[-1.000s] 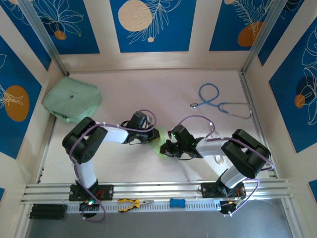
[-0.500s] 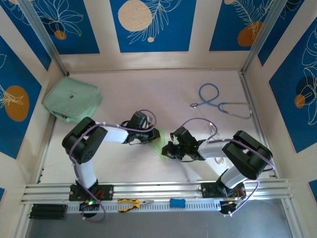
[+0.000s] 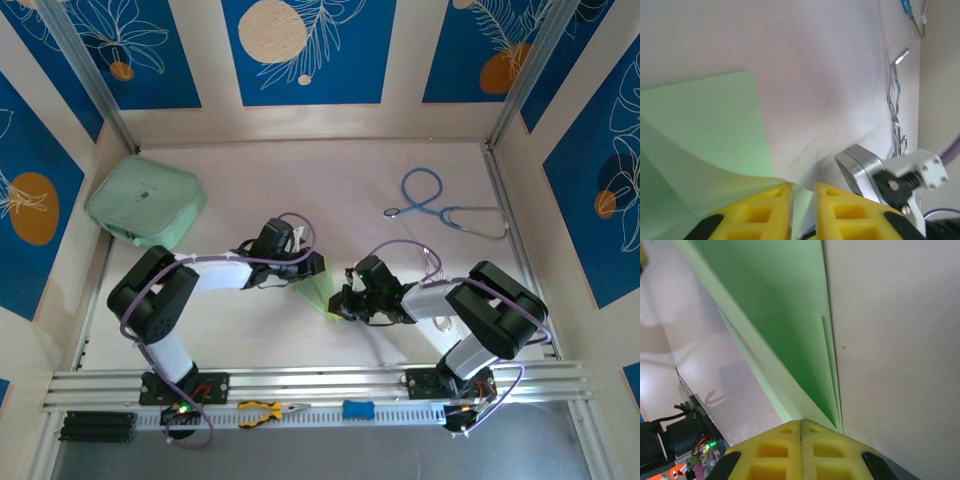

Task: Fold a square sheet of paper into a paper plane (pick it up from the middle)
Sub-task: Fourth fold the wing at the center of the table.

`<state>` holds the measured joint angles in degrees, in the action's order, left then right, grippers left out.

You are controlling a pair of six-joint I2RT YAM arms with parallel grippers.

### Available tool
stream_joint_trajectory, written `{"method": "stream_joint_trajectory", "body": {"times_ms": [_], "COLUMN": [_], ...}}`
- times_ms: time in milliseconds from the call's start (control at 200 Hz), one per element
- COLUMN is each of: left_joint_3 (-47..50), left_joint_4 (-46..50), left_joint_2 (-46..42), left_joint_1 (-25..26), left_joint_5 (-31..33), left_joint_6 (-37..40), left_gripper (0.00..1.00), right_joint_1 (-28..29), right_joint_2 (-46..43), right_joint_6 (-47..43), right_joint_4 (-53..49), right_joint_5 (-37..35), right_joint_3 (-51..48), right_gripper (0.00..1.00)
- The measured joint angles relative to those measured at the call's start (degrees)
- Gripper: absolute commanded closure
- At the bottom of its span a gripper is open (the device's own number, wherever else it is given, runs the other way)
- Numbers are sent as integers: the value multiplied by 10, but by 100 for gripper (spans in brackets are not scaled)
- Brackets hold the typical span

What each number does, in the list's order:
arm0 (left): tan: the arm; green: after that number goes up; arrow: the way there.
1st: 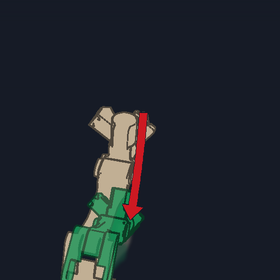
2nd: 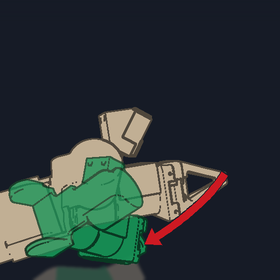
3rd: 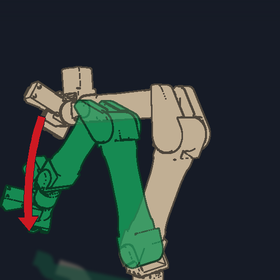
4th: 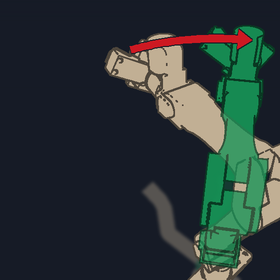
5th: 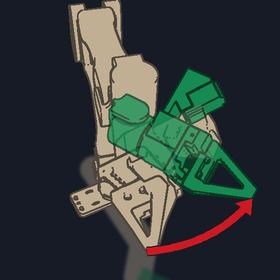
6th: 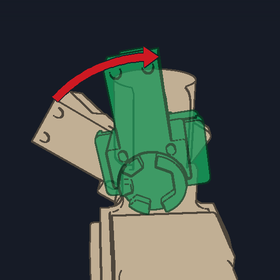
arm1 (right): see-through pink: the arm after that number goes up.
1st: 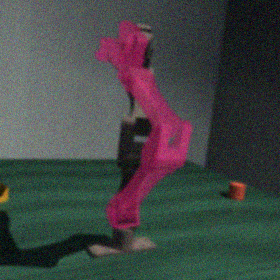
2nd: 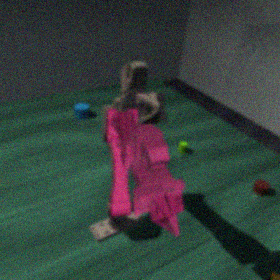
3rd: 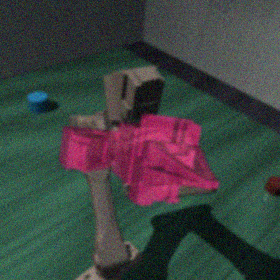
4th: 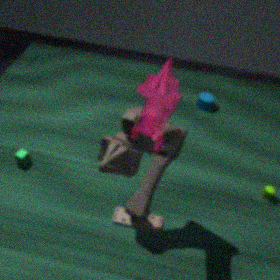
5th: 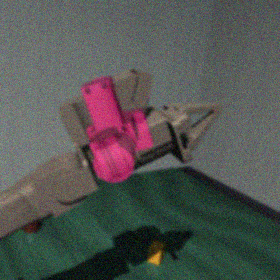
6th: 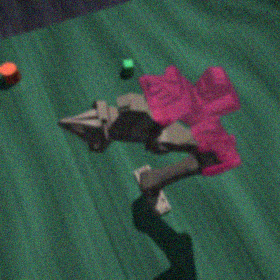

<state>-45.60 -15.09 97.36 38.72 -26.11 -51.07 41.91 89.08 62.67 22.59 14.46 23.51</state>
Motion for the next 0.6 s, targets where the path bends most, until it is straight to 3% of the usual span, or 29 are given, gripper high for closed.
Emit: {"method": "stream_joint_trajectory", "body": {"times_ms": [600], "left_joint_3": [40], "left_joint_4": [23], "left_joint_2": [-7], "left_joint_1": [30], "left_joint_5": [-9], "left_joint_6": [19], "left_gripper": [88], "right_joint_1": [-4], "right_joint_2": [2], "right_joint_6": [9], "right_joint_4": [4], "right_joint_5": [4], "right_joint_3": [-1], "right_gripper": [97]}}
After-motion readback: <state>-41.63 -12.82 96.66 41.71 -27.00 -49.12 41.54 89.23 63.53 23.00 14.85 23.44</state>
